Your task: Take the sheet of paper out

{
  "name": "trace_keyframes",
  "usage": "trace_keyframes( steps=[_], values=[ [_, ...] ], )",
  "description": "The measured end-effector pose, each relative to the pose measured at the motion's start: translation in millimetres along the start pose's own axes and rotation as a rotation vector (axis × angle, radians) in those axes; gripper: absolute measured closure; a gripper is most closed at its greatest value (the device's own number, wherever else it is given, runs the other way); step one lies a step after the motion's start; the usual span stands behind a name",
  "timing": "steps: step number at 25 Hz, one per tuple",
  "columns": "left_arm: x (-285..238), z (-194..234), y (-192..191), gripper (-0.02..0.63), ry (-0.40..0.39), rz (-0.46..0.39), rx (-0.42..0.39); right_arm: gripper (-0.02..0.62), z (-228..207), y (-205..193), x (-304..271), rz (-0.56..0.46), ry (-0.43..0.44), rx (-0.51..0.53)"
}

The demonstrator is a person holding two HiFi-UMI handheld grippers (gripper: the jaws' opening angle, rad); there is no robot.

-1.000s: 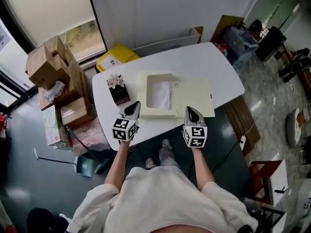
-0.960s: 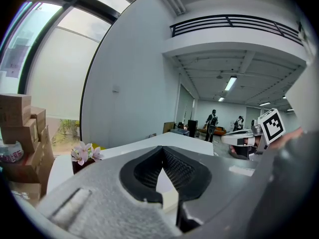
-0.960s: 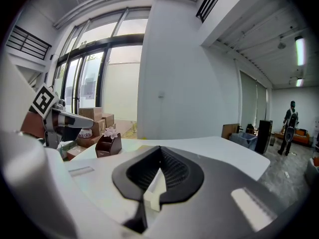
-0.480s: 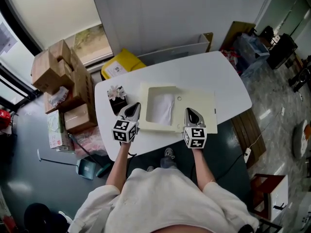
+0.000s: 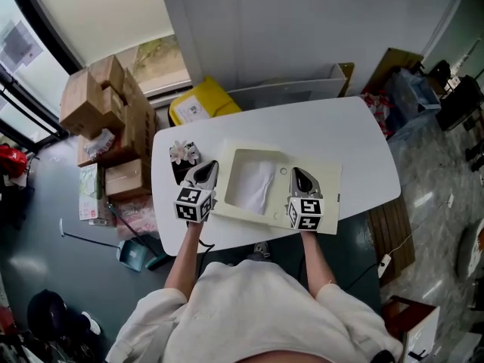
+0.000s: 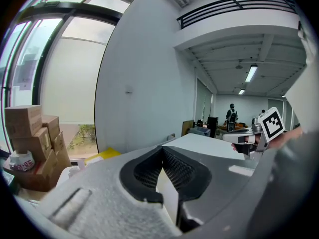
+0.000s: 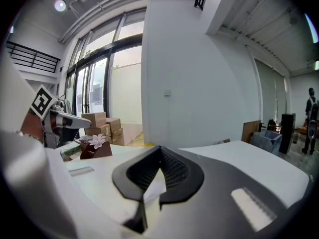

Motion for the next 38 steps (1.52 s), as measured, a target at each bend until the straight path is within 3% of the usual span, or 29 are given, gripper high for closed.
trace_keyframes(
  steps=[6, 13, 30, 38],
  values=[
    [-15, 6, 5, 0.6, 0.049, 0.017, 0.007, 0.594, -8, 6, -24, 0.01, 0.056, 0.003],
    [-29, 5, -2, 0.6, 0.047, 0.056, 0.01, 0.594, -11, -3, -38, 0.044, 0.075, -0.017],
    [-63, 24, -36, 0.6, -0.121, 0.137, 0.025, 0.594, 25, -41, -69, 0.223, 0.034, -0.069],
    [-70, 26, -64, 0.6, -0.172, 0.179, 0.045, 0.594, 38, -88, -89, 0.385, 0.042, -0.113]
  ],
)
Point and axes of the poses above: the fingertips, and each gripper's own axes: x backward along the fingers, z to its left, y out of its top, the point moved 5 cm from there along x, backward along the fingers, and after that the axes turned 12 degrees about z, right-handed, at the moved point
